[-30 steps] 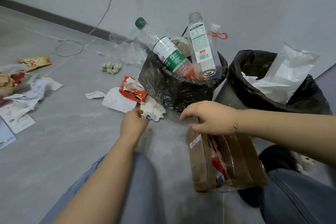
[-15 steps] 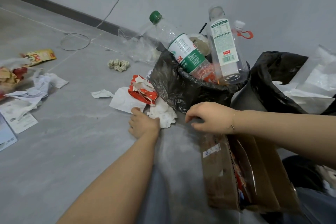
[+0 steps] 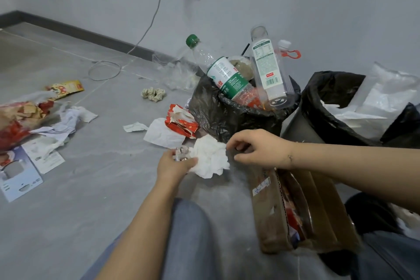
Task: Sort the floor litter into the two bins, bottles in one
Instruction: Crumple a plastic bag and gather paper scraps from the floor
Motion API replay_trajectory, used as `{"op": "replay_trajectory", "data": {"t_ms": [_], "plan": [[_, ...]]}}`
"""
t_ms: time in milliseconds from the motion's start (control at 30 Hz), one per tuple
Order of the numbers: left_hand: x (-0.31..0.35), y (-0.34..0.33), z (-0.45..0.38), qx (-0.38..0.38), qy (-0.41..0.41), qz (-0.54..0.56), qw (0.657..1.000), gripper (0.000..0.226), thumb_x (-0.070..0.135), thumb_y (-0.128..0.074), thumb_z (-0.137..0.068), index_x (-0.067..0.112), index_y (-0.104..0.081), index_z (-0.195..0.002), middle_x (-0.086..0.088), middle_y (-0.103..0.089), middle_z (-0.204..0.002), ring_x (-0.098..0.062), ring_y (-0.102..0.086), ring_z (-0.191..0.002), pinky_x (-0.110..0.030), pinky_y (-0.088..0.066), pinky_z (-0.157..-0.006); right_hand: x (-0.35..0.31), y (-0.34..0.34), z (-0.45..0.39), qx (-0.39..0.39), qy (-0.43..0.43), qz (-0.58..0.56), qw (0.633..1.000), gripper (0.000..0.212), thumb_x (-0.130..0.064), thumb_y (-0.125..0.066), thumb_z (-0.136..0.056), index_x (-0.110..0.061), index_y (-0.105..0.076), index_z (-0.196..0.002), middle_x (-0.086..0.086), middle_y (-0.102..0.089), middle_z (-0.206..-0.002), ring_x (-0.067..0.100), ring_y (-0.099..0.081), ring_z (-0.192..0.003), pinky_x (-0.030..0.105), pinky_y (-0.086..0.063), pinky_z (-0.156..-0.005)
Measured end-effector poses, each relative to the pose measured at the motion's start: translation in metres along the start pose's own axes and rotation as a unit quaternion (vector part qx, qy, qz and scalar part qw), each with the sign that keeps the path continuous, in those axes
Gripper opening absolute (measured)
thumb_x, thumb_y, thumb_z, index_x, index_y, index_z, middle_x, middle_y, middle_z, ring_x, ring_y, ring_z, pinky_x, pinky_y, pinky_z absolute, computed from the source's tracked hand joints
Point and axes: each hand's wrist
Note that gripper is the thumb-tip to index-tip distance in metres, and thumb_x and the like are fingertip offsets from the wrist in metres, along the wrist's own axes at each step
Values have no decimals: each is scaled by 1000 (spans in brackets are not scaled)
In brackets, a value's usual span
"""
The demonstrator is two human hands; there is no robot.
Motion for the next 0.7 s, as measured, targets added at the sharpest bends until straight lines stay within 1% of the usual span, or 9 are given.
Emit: {"op": "replay_trajectory", "data": {"t_ms": [67, 100, 167, 233, 300, 400, 567, 633, 700], "plan": [[5, 2, 23, -29, -36, 18, 999, 38, 1, -80, -68, 9, -64, -102, -12, -72, -99, -31, -69, -92, -47, -56, -86, -1, -2, 5, 41, -23, -86, 995, 44, -24, -68, -85, -20, -56, -127, -5, -56, -123, 11, -57, -109, 26, -49, -93], [6, 3, 32, -37, -51, 24, 998, 37, 1, -79, -71, 10, -64, -103, -11, -73, -98, -31, -70, -92, -47, -56, -86, -1, -2, 6, 54, -30, -113, 992, 49, -26, -69, -85, -20, -53, -131, -5, -54, -127, 11, -57, -110, 26, -49, -94], [9, 2, 47, -50, -78, 31, 995, 36, 2, -79, -72, 12, -64, -103, -8, -73, -98, -28, -70, -90, -44, -57, -83, -2, -3, 10, 63, -39, -141, 987, 54, -29, -71, -83, -22, -52, -133, -7, -55, -129, 11, -58, -109, 24, -48, -95], [11, 0, 58, -69, -101, 33, 992, 36, 2, -78, -73, 13, -64, -104, -7, -73, -98, -27, -70, -90, -41, -58, -81, -5, -6, 13, 56, -47, -178, 981, 53, -28, -73, -81, -21, -56, -131, -4, -62, -123, 13, -62, -105, 28, -51, -94], [13, -3, 66, -84, -116, 35, 989, 36, 1, -77, -74, 13, -63, -105, -7, -73, -99, -26, -70, -90, -39, -58, -79, -8, -12, 15, 52, -49, -215, 974, 48, -22, -75, -80, -16, -61, -125, 1, -67, -115, 16, -65, -103, 33, -53, -93], [15, -2, 69, -91, -128, 43, 987, 36, 0, -77, -75, 13, -63, -106, -7, -73, -99, -26, -69, -91, -40, -58, -79, -12, -16, 15, 66, -43, -215, 973, 41, -16, -75, -80, -13, -64, -119, 2, -67, -111, 16, -65, -101, 33, -54, -89], [17, 1, 68, -101, -124, 76, 984, 35, 3, -76, -76, 11, -64, -108, -6, -73, -102, -26, -70, -94, -35, -58, -77, -16, -14, 3, 118, -63, -202, 970, 26, -12, -75, -80, -12, -69, -105, 0, -67, -94, 16, -65, -88, 24, -55, -76], [23, 1, 64, -117, -93, 144, 978, 32, 0, -71, -80, 11, -63, -108, -5, -73, -102, -23, -70, -91, -32, -57, -75, -16, -12, -2, 142, -66, -190, 969, 22, -12, -74, -80, -13, -70, -101, -4, -65, -89, 14, -63, -85, 20, -53, -73], [32, 6, 54, -108, -71, 210, 969, 27, -2, -66, -83, 13, -62, -105, 3, -71, -96, -13, -68, -85, -26, -55, -74, -16, -8, -5, 158, -64, -161, 972, 19, -12, -73, -80, -14, -71, -99, -7, -64, -88, 9, -61, -84, 15, -50, -71]]}}
Point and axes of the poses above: each hand's wrist, its own z-axis away from the middle knuckle, its own y-axis out of the back of the hand, x = y × z
